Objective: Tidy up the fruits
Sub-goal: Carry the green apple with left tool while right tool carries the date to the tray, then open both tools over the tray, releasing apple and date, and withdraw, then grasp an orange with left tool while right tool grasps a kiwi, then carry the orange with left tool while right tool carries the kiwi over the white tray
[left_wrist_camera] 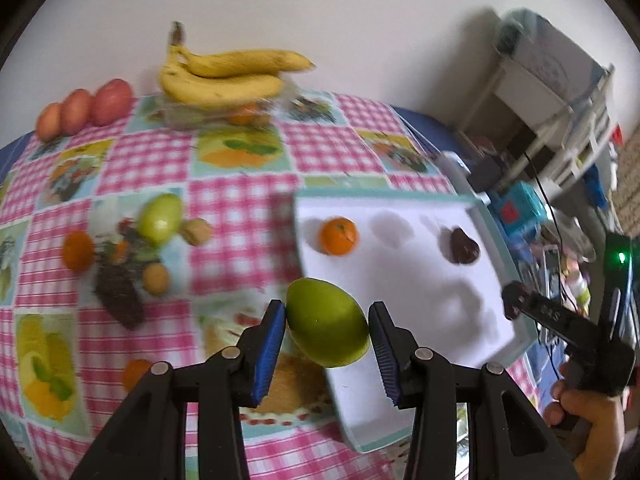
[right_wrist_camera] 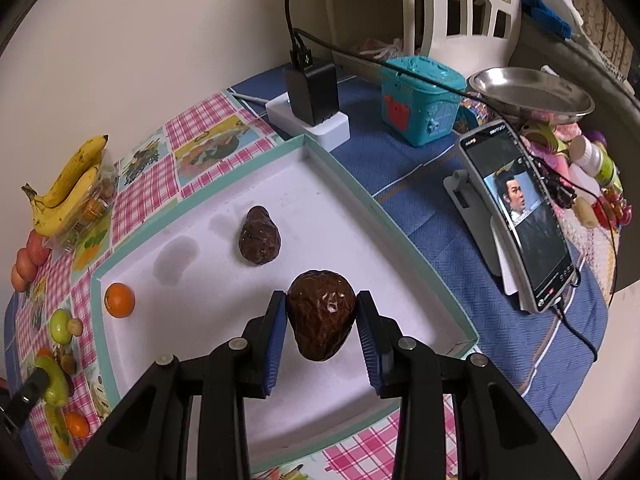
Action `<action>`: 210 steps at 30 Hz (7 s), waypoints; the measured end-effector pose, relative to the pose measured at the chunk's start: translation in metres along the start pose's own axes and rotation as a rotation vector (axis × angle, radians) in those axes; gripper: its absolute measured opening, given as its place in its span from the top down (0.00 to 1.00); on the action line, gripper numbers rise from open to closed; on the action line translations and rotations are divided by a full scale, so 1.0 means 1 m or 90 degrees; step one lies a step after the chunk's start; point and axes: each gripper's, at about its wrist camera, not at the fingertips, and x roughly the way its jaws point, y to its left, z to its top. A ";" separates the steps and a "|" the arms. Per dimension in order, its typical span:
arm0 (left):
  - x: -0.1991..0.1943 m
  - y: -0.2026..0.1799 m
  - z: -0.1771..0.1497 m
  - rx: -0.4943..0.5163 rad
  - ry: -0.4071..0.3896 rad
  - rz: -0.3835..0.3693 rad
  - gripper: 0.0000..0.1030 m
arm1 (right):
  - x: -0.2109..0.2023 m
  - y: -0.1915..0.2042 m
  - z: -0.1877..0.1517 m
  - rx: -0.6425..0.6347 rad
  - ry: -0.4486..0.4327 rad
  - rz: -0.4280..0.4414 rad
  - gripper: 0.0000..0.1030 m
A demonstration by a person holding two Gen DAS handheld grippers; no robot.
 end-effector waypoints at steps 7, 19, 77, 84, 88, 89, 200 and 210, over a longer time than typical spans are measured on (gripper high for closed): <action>0.028 -0.026 -0.013 0.048 0.038 -0.001 0.56 | 0.021 -0.007 -0.002 0.010 0.033 -0.014 0.65; 0.050 -0.033 -0.027 0.076 0.070 0.015 0.56 | 0.038 -0.007 -0.008 0.005 0.061 -0.019 0.65; -0.124 0.250 -0.002 -0.245 -0.089 0.401 0.00 | -0.027 0.203 -0.078 -0.257 0.013 0.175 0.08; -0.134 0.277 -0.008 -0.299 -0.105 0.381 0.00 | -0.026 0.225 -0.079 -0.268 0.018 0.171 0.08; -0.135 0.286 -0.009 -0.318 -0.112 0.368 0.00 | -0.022 0.241 -0.081 -0.280 0.026 0.187 0.08; -0.132 0.287 -0.008 -0.320 -0.110 0.362 0.00 | -0.021 0.246 -0.081 -0.282 0.026 0.191 0.08; 0.045 -0.004 0.021 0.039 0.024 0.017 0.63 | 0.016 0.058 0.006 -0.050 0.037 0.090 0.75; 0.058 -0.016 0.021 0.081 0.018 0.057 0.62 | 0.048 0.051 0.000 -0.039 0.083 0.080 0.75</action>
